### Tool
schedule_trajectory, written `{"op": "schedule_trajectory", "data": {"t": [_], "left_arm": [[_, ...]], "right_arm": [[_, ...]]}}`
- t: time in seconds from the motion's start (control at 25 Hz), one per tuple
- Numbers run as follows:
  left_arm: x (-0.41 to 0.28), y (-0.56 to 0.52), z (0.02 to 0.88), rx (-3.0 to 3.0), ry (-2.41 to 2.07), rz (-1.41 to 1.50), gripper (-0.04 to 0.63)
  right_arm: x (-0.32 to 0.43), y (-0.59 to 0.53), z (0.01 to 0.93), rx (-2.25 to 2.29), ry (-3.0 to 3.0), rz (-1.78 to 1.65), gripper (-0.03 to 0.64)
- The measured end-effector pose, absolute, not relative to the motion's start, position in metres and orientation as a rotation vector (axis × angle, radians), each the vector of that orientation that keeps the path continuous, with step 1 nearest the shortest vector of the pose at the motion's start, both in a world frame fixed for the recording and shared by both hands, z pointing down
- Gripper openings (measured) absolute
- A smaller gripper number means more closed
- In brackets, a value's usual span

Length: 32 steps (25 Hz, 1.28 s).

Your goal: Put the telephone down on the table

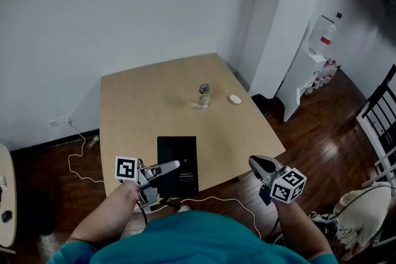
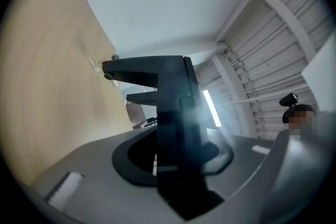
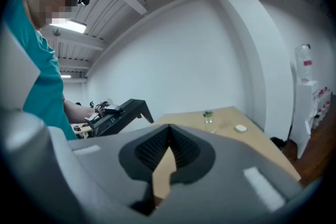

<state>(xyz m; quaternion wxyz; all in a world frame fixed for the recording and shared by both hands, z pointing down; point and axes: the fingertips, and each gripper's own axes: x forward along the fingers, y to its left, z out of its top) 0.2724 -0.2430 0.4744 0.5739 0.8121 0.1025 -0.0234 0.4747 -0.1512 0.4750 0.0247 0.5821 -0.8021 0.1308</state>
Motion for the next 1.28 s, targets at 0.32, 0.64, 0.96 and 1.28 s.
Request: {"op": "schedule_trajectory", "data": {"t": [0.32,0.64,0.96,1.28], "left_arm": [[0.335,-0.300,0.497,1.873,0.299,-0.018,0.172],[0.409,-0.327,0.519,1.835,0.308,0.039,0.172],[0.500,-0.327,0.549,1.836,0.200,0.006,0.172],[0.578,-0.346,0.615,1.826,-0.018,-0.026,0.170]], "right_arm": [[0.538,-0.193,0.479,1.921,-2.385,0.420,0.002],[0.606,-0.215,0.492,1.978,-2.329,0.460,0.002],[0.692,-0.219,0.517,1.963,-2.379,0.520,0.002],[0.750,-0.218,0.553,1.873,-2.436,0.637,0.002]]}}
